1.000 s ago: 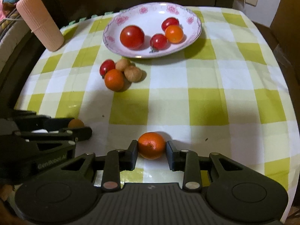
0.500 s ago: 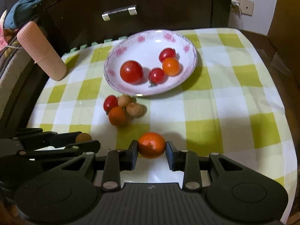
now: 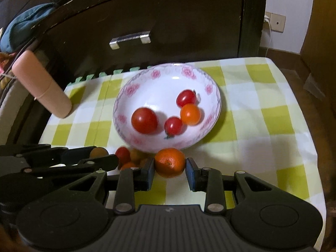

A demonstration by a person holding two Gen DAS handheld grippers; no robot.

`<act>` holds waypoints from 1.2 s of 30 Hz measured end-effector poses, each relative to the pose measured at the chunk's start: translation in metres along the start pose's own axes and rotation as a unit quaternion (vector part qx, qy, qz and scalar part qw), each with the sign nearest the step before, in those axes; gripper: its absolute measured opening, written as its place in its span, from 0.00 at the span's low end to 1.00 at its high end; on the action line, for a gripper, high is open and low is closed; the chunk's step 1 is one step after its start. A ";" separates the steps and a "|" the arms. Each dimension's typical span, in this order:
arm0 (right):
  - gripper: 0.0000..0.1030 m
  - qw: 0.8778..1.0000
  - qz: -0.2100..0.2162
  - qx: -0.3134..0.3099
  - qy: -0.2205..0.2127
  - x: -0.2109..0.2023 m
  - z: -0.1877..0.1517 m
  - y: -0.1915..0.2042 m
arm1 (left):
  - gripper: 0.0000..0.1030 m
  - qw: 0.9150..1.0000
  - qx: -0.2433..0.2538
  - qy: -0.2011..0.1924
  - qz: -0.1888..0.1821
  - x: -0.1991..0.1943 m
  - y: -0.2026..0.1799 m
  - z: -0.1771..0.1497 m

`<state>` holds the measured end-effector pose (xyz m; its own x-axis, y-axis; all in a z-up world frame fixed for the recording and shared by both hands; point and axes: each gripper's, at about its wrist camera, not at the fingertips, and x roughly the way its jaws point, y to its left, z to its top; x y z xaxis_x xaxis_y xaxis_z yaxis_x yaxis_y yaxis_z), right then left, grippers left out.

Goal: Organize fruits
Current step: 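Carry the brown fruit and tangerine over the white bowl with both grippers, then open the left gripper over the bowl while the right gripper releases the tangerine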

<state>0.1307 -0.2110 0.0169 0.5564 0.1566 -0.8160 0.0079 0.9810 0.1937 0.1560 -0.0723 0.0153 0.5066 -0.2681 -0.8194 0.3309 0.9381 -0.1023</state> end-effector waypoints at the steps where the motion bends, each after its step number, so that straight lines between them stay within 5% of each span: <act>1: 0.30 1.000 0.000 0.001 -0.001 0.002 0.003 -0.001 | 0.34 1.000 0.000 0.000 0.001 0.002 0.000 0.002; 36: 0.30 0.999 0.009 0.038 -0.005 0.056 0.043 -0.027 | 0.33 1.000 -0.017 -0.012 0.004 0.047 0.003 0.040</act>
<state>0.1974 -0.2338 -0.0109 0.5653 0.1732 -0.8065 0.0610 0.9663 0.2502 0.2124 -0.0908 -0.0008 0.5284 -0.2645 -0.8067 0.2997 0.9472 -0.1142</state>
